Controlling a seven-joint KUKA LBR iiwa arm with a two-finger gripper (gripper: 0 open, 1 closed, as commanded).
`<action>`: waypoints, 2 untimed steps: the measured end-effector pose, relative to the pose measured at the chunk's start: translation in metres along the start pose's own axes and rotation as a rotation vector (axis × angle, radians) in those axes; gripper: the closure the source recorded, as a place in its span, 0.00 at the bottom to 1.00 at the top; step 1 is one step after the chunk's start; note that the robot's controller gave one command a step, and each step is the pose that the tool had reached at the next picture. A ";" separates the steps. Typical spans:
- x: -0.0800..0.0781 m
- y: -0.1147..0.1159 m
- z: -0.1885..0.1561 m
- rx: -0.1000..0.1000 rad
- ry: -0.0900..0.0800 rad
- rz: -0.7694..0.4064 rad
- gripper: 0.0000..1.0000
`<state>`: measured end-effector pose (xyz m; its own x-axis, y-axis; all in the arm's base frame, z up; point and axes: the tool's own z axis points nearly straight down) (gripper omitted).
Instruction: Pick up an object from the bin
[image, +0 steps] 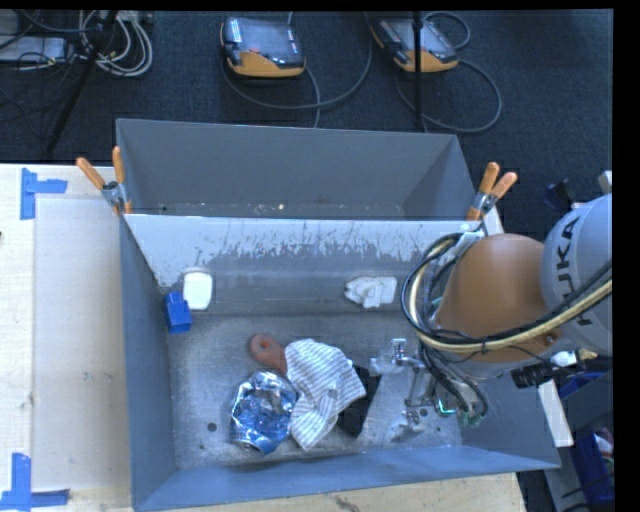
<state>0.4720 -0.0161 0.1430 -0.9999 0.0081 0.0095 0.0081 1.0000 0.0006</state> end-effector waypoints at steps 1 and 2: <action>-0.002 0.000 -0.003 0.000 -0.007 -0.001 0.00; -0.007 0.018 0.041 0.002 -0.011 -0.324 0.00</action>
Offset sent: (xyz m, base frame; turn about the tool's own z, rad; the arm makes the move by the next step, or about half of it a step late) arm 0.0078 0.0294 -0.0730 -0.5335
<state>0.4786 0.0015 0.1020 -0.9504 -0.3109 -0.0020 -0.3109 0.9504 -0.0003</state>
